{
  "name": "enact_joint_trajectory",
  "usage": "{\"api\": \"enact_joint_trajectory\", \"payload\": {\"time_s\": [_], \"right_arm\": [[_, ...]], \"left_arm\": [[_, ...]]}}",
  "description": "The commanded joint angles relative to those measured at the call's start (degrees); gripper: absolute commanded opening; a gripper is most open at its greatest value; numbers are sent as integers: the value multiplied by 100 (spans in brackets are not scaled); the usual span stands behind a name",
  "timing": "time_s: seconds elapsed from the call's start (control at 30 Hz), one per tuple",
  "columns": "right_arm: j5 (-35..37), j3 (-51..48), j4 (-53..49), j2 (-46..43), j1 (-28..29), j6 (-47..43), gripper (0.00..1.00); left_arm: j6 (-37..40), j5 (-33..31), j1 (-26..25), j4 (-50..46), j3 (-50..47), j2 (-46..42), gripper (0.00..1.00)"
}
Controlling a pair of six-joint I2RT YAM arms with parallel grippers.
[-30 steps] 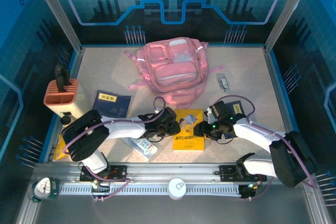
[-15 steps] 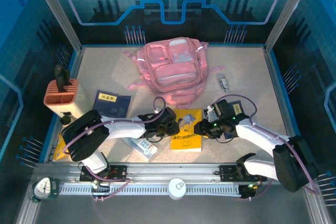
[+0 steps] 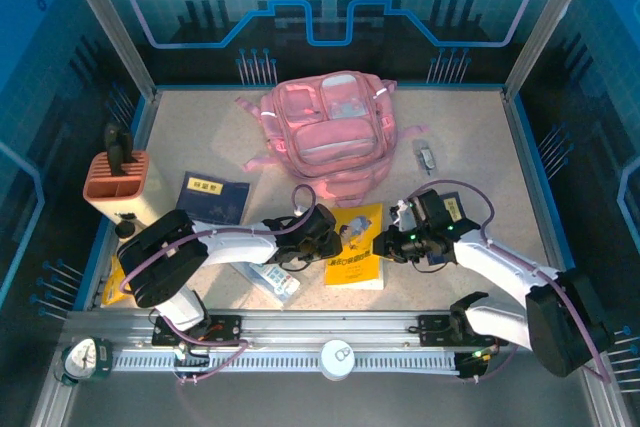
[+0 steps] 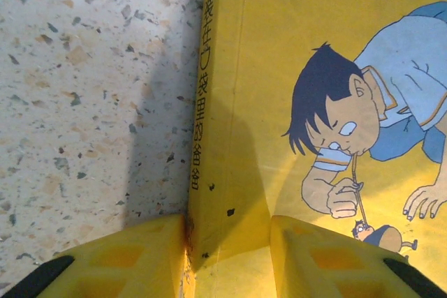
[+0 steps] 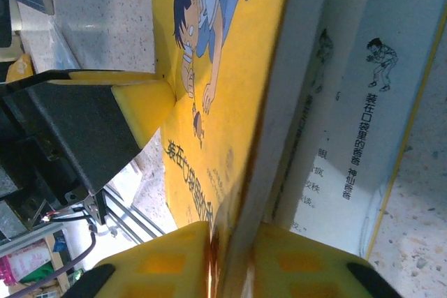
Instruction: Pack books, pencil case, and school supplies into a backpack
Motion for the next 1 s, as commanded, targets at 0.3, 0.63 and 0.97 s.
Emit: {"api": "enact_joint_trajectory", "payload": {"time_s": [0.3, 0.63, 0.97], "right_arm": [[-215, 20, -329, -1077, -110, -45, 7], [-452, 908, -952, -1946, -118, -163, 7], [-1013, 1905, -342, -1330, -137, -108, 7]], "left_arm": [[398, -189, 171, -165, -188, -989, 55], [546, 760, 1080, 100, -723, -2710, 75], [272, 1875, 1463, 1624, -1019, -2838, 84]]}}
